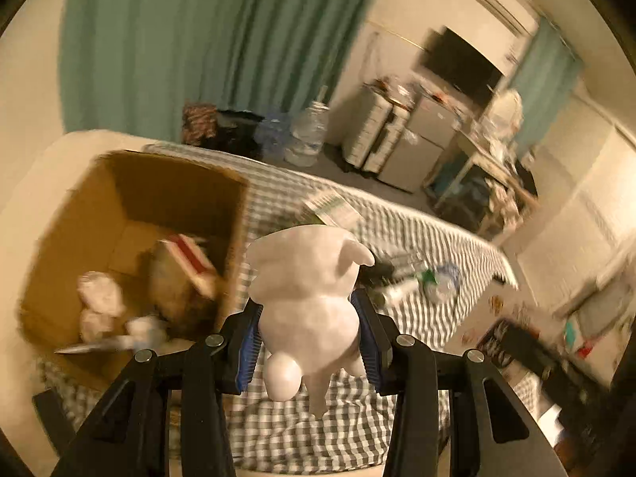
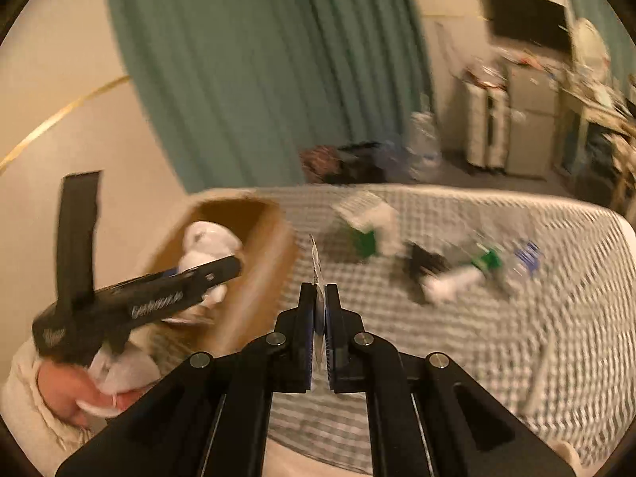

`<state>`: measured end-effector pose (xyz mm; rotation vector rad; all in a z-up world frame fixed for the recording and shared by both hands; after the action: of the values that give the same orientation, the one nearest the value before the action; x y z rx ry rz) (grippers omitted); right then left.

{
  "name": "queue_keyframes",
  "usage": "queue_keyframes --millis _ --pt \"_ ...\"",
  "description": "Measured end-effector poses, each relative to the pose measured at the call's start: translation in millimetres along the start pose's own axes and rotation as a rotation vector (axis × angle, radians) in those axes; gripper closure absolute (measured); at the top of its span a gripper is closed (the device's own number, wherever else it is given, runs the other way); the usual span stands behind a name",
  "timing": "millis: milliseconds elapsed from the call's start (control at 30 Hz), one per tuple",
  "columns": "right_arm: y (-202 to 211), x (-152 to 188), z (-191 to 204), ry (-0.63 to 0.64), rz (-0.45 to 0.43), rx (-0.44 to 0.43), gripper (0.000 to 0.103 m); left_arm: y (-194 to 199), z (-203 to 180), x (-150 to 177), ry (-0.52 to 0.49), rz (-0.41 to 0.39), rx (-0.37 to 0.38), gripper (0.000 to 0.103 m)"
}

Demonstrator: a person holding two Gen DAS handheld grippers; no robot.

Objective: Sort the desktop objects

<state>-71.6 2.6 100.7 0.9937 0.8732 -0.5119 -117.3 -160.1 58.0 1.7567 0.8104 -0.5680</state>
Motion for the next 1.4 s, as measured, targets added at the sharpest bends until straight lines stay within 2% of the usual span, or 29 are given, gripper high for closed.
queue_keyframes --millis 133,267,367,467,600,633,700,800,833,867,900,1000,1033,1067,1133,1233,1300,1400 --pt "-30 -19 52 0.038 0.031 -0.081 0.098 18 47 -28 -0.038 -0.066 -0.066 0.059" --pt "-84 -14 87 0.067 0.125 -0.114 0.098 2 98 -22 -0.071 -0.014 -0.111 0.059" --pt "-119 -6 98 0.04 0.189 -0.138 0.098 -17 124 -7 -0.085 0.025 -0.129 0.059" --pt "-151 8 105 -0.013 0.254 -0.166 0.098 -39 140 1 -0.058 0.053 -0.119 0.059" --pt "-180 22 116 -0.022 0.306 -0.153 0.096 -55 147 12 -0.114 0.072 -0.143 0.058" --pt "-183 23 116 -0.023 0.308 -0.153 0.093 -59 148 15 -0.13 0.086 -0.146 0.055" --pt "-185 22 116 -0.027 0.298 -0.12 0.067 -61 151 18 -0.14 0.102 -0.145 0.048" --pt "-180 17 113 -0.03 0.276 -0.109 0.066 -57 152 18 -0.15 0.1 -0.137 0.04" --pt "-175 16 111 -0.02 0.266 -0.095 0.066 -55 154 16 -0.146 0.095 -0.147 0.028" --pt "-174 14 110 -0.01 0.255 -0.081 0.066 -51 157 15 -0.136 0.086 -0.164 0.022" --pt "-170 12 107 0.003 0.239 -0.063 0.066 -47 158 14 -0.123 0.072 -0.178 0.021" --pt "-156 10 90 0.02 0.204 -0.008 0.066 -40 153 10 -0.122 0.06 -0.212 0.018" --pt "-148 10 82 0.024 0.196 0.013 0.066 -36 147 10 -0.136 0.047 -0.233 0.013" --pt "-137 12 70 0.03 0.185 0.044 0.066 -31 138 11 -0.152 0.021 -0.254 0.008" --pt "-121 17 46 0.024 0.179 0.091 0.066 -22 119 14 -0.175 -0.036 -0.255 0.006" --pt "-89 28 -12 -0.055 0.192 0.165 0.065 -15 79 29 -0.224 -0.073 -0.175 0.003" --pt "-64 33 -62 -0.103 0.197 0.225 0.057 -16 52 45 -0.256 -0.068 -0.09 0.0" --pt "-32 41 -134 -0.155 0.212 0.37 0.056 -27 14 74 -0.294 -0.041 -0.018 0.0"
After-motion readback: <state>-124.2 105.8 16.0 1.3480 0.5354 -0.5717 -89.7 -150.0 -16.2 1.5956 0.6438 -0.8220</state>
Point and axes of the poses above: each gripper's, at about its wrist camera, not at the fingertips, and y roughly against the way its jaws point, z to its left, x to its underside, the point moved 3 cm from there along -y, roughly the way its jaws point, and after that the axes turned 7 degrees about -z, right-handed, at the moved point
